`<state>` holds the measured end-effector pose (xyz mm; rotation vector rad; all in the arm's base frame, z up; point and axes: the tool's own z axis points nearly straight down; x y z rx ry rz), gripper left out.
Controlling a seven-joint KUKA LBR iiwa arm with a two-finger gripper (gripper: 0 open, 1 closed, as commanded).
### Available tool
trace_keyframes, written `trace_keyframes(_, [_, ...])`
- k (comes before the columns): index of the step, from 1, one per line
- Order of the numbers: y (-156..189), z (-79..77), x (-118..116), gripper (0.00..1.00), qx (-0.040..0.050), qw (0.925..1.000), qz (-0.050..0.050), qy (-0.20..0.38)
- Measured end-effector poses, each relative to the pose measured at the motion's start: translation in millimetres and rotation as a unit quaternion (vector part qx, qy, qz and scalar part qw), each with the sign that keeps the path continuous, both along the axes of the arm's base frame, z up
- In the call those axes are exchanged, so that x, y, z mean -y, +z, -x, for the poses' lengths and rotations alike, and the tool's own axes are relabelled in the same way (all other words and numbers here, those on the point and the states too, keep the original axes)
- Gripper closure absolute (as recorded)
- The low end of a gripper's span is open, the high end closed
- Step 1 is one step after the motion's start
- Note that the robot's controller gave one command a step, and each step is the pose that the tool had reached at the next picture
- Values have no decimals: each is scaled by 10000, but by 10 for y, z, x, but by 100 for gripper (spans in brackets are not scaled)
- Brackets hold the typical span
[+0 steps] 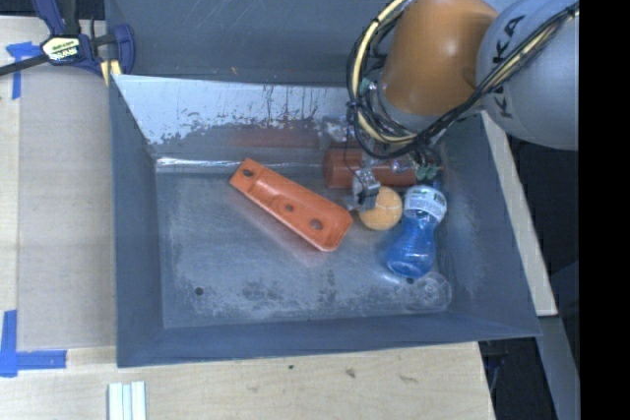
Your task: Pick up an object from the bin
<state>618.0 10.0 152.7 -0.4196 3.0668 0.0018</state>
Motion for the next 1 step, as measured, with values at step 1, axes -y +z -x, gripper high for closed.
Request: trace_keyframes(1, [-373,323,293,100,1,9993,-19,-372])
